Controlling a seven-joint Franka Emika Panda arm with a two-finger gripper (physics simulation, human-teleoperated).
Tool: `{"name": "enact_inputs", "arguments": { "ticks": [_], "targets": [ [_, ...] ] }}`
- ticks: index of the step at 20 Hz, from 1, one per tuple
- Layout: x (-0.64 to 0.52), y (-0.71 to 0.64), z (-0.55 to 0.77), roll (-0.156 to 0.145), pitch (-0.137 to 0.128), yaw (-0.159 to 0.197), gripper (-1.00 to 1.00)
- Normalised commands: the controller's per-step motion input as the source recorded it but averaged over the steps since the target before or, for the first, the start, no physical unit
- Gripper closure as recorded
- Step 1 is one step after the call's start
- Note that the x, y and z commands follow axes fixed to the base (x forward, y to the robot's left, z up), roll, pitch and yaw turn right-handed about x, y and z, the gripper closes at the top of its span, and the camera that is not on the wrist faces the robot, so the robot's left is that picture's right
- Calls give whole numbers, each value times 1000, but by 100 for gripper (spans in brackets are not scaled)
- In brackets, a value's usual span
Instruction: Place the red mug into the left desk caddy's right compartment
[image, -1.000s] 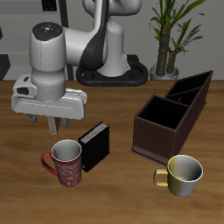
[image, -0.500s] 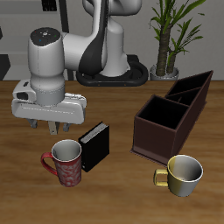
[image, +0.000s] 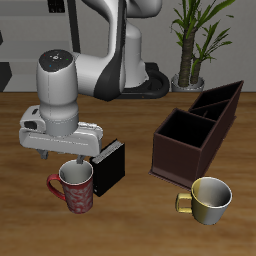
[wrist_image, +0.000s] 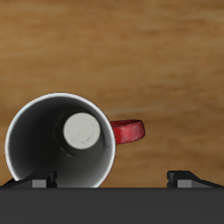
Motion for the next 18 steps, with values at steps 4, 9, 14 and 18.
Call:
{"name": "enact_inputs", "arguments": {
  "ticks": [4,9,14,18],
  "targets": [
    [93,62,-294,20,28,-41,-100],
    [35,-35,-290,-1,37,-80,-100],
    [12,-78,-331,2,59,-113,-100],
    [4,-46,-245,-39,66,-75,100]
  ]
}}
